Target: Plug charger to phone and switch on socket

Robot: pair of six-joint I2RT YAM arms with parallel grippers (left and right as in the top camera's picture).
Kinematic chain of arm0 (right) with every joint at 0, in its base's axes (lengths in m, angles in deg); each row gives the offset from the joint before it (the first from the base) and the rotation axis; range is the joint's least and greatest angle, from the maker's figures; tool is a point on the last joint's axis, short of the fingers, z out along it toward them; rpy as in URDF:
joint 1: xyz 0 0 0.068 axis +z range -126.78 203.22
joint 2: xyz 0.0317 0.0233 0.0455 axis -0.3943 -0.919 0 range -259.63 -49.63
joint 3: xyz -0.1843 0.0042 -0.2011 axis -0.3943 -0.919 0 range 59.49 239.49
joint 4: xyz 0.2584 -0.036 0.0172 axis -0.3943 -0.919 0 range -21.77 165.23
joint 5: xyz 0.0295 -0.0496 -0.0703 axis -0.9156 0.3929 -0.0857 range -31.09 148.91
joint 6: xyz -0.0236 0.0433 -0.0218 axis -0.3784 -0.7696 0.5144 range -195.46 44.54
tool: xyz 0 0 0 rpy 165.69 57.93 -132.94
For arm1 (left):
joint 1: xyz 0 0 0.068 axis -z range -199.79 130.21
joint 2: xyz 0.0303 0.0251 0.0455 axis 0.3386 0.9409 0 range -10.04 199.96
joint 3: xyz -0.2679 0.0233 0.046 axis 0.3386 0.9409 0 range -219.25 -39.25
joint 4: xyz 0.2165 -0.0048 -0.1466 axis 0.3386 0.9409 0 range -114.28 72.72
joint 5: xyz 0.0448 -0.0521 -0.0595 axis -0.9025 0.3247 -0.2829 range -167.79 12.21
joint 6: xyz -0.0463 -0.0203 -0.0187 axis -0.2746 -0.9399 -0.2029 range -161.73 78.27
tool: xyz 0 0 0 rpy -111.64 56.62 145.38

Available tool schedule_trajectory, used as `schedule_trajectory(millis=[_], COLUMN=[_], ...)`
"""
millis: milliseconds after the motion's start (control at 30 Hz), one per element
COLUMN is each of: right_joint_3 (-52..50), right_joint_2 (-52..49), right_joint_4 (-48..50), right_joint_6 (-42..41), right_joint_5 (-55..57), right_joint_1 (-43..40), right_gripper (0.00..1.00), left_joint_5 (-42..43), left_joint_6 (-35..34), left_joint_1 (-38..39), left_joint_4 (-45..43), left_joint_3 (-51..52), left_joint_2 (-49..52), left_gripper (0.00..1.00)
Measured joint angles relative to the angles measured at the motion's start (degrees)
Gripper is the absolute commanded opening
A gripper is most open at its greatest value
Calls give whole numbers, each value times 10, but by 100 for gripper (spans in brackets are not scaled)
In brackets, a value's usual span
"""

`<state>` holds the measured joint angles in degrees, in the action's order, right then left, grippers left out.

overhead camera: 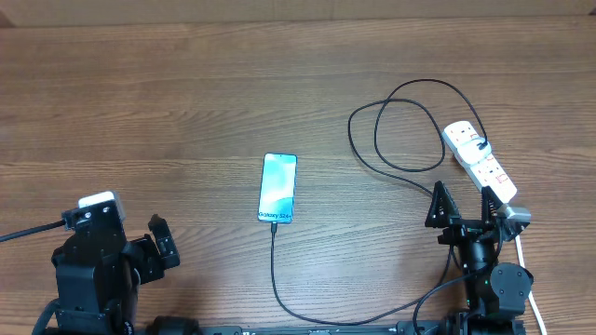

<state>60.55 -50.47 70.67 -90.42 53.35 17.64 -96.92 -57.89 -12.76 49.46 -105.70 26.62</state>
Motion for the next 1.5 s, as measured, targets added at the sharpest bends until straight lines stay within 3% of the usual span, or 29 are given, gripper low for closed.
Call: schedule_trajectory(millis=[600, 733, 1000, 1233, 1333, 1500], right_joint_3=[0, 0, 0, 0, 0, 0], right_joint_2=[0, 0, 0, 0, 0, 0], right_joint_4=[0, 0, 0, 0, 0, 0], right_joint_6=[0, 0, 0, 0, 0, 0], right_joint_5=[0, 0, 0, 0, 0, 0], right_joint_1=[0, 0, 0, 0, 0, 0], right_gripper=[100, 100, 100, 100, 100, 100], left_joint_5=[1, 5, 112, 186, 200, 209], left_joint_6=[0, -1, 23, 70, 111, 171], left_joint_1=[0, 0, -57, -106, -119, -120], left_joint_4=[-11, -134, -520, -650, -695, -692], left_joint_3=[8, 86, 451, 629, 654, 655], left_joint_2=[-3, -37, -217, -339, -356, -357], left_gripper=[100, 100, 100, 100, 100, 100])
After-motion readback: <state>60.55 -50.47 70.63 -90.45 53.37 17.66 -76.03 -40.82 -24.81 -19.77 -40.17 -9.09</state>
